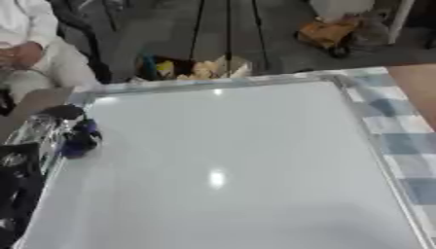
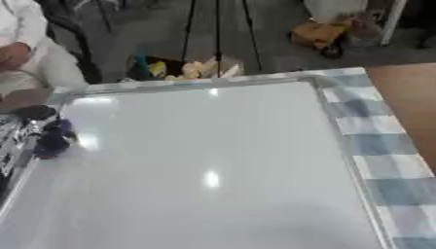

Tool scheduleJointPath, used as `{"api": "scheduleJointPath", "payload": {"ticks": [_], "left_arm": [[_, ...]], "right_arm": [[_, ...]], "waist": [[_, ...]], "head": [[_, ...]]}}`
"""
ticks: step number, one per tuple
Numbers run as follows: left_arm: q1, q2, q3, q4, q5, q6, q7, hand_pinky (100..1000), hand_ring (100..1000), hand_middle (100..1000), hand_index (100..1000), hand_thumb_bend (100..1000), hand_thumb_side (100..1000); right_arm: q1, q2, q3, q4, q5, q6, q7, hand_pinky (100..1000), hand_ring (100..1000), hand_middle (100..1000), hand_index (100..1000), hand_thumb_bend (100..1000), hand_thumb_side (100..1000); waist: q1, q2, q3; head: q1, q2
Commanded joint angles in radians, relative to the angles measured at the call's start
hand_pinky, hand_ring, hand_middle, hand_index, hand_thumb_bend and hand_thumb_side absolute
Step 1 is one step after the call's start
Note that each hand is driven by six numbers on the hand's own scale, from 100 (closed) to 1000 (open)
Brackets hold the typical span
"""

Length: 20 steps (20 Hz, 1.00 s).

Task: Wipe the whiteboard clean with a brush.

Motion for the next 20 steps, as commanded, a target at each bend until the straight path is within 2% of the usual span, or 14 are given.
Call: {"api": "scheduleJointPath", "payload": {"ticks": [1,20], "left_arm": [[-0.011,0.019,0.005,-0.007,0.013,-0.008,-0.004,688,526,227,239,100,512],[-0.034,-0.088,-0.048,-0.120,0.035,-0.111,-0.064,673,510,216,235,100,524]], "right_arm": [[-0.004,-0.007,-0.002,-0.015,0.004,-0.003,-0.002,831,841,579,907,100,950],[-0.007,-0.015,-0.004,-0.015,-0.017,-0.002,0.000,831,840,580,907,100,948]], "waist": [[-0.007,-0.013,-0.003],[-0.006,-0.018,-0.003]], "head": [[0.001,-0.013],[0.007,-0.005]]}}
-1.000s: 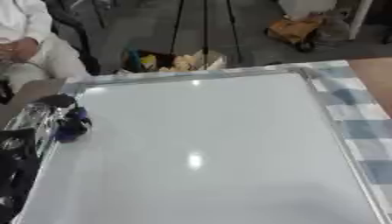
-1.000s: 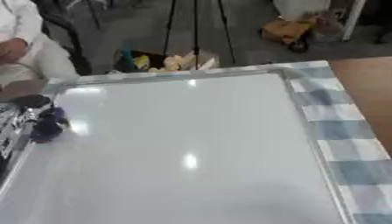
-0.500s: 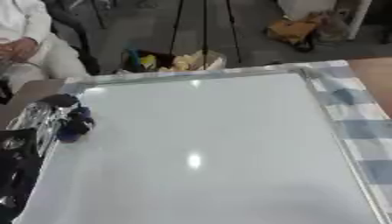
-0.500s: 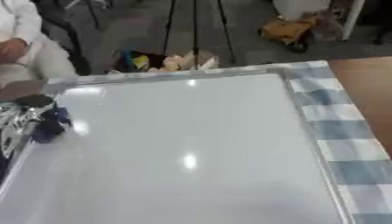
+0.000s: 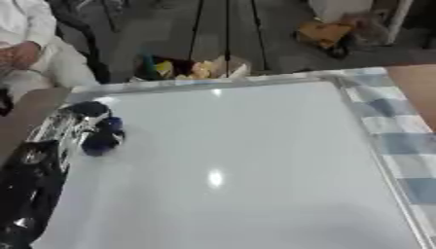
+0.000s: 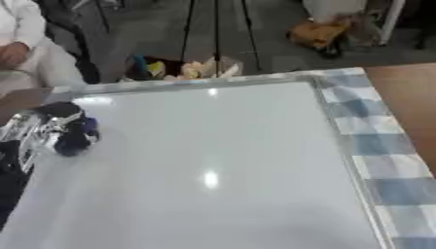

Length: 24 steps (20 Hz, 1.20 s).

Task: Wipe the whiteboard clean with a brush.

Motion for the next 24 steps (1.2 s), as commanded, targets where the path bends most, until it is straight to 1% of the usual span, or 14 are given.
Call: {"api": "scheduleJointPath", "payload": {"ticks": [1,8,16,19,24], "left_arm": [[-0.022,-0.006,-0.009,-0.029,0.000,-0.015,-0.010,670,507,214,234,100,528],[-0.026,-0.048,-0.026,-0.062,0.006,-0.040,-0.032,668,504,212,234,100,534],[-0.020,-0.051,-0.043,-0.080,0.007,-0.062,-0.035,671,498,209,234,100,529],[-0.017,-0.047,-0.047,-0.083,0.017,-0.072,-0.031,657,421,171,227,100,523],[-0.015,-0.040,-0.051,-0.092,0.044,-0.078,-0.029,651,407,160,224,100,517]], "right_arm": [[-0.006,-0.016,-0.004,-0.015,-0.009,-0.001,0.002,831,840,580,907,100,948],[-0.008,-0.018,-0.005,-0.015,-0.017,0.000,0.006,830,840,580,907,100,948],[-0.008,-0.019,-0.006,-0.015,-0.021,0.001,0.008,831,840,580,907,100,949],[-0.008,-0.020,-0.007,-0.015,-0.023,0.002,0.008,831,840,580,907,100,949],[-0.007,-0.020,-0.007,-0.015,-0.023,0.001,0.008,831,840,580,907,100,949]], "waist": [[-0.005,-0.018,0.000],[-0.005,-0.018,0.002],[-0.003,-0.019,0.003],[-0.003,-0.019,0.003],[-0.002,-0.020,0.001]], "head": [[0.005,-0.004],[0.004,0.000],[0.002,-0.001],[0.002,-0.001],[0.000,-0.001]]}}
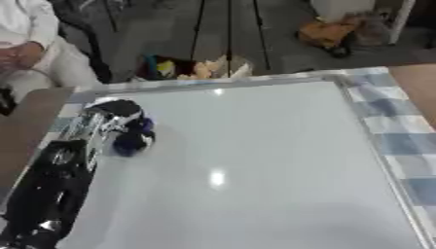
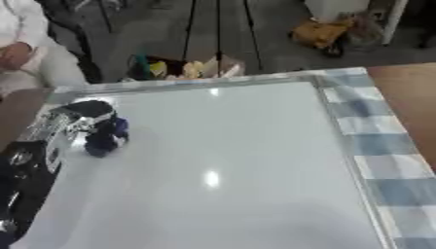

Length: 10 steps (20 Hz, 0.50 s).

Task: Wipe the whiteboard clean with a brush.

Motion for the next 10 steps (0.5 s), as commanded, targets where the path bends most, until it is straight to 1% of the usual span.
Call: {"api": "scheduleJointPath", "payload": {"ticks": [1,10], "left_arm": [[-0.014,0.022,-0.007,-0.027,0.021,-0.007,0.002,651,406,159,224,100,517],[-0.010,0.047,-0.020,-0.065,0.055,-0.028,-0.002,649,398,154,220,100,518]], "right_arm": [[-0.006,-0.020,-0.007,-0.015,-0.006,-0.002,0.003,831,840,580,907,100,948],[-0.004,-0.024,-0.009,-0.015,-0.009,0.001,0.001,830,840,579,907,100,949]], "waist": [[-0.004,-0.020,-0.001],[0.000,-0.024,0.000]], "head": [[-0.002,-0.001],[-0.005,0.001]]}}
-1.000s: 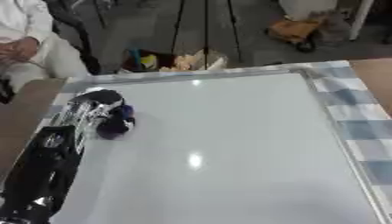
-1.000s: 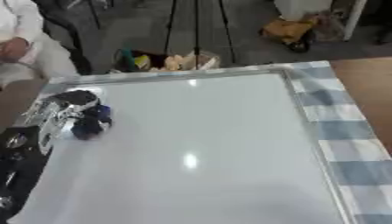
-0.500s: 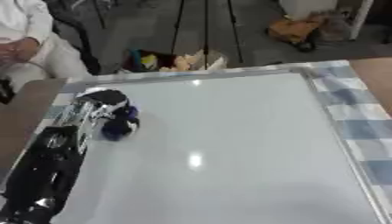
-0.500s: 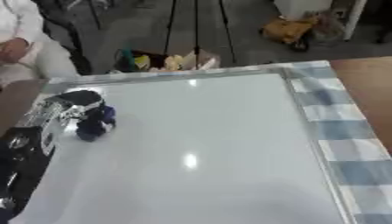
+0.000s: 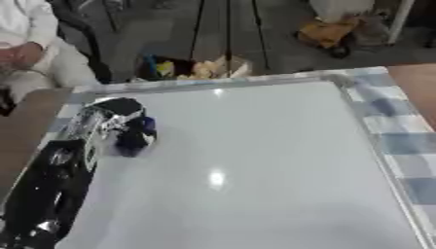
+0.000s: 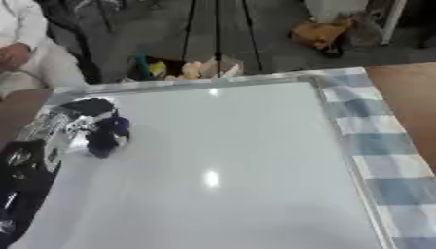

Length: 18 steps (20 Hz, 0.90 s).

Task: Wipe the whiteboard clean with a brush.

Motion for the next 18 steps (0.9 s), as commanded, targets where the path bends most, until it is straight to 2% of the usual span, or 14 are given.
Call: {"api": "scheduleJointPath", "payload": {"ticks": [1,7,18], "left_arm": [[-0.011,0.044,-0.009,-0.035,0.021,-0.013,-0.004,647,396,154,219,100,519],[0.004,0.056,-0.032,-0.085,0.066,-0.043,-0.016,645,394,152,218,100,519],[0.027,0.081,-0.120,-0.208,0.178,-0.148,-0.071,648,397,154,219,100,521]], "right_arm": [[-0.004,-0.023,-0.009,-0.015,-0.006,0.001,0.001,830,840,580,907,100,949],[-0.005,-0.022,-0.010,-0.015,-0.005,0.001,0.001,830,840,579,907,100,949],[-0.006,-0.025,-0.010,-0.015,-0.005,0.001,-0.002,830,840,579,907,100,948]], "waist": [[-0.003,-0.022,0.000],[-0.002,-0.021,-0.001],[0.001,-0.021,-0.003]], "head": [[-0.003,0.001],[-0.006,0.001],[-0.015,0.000]]}}
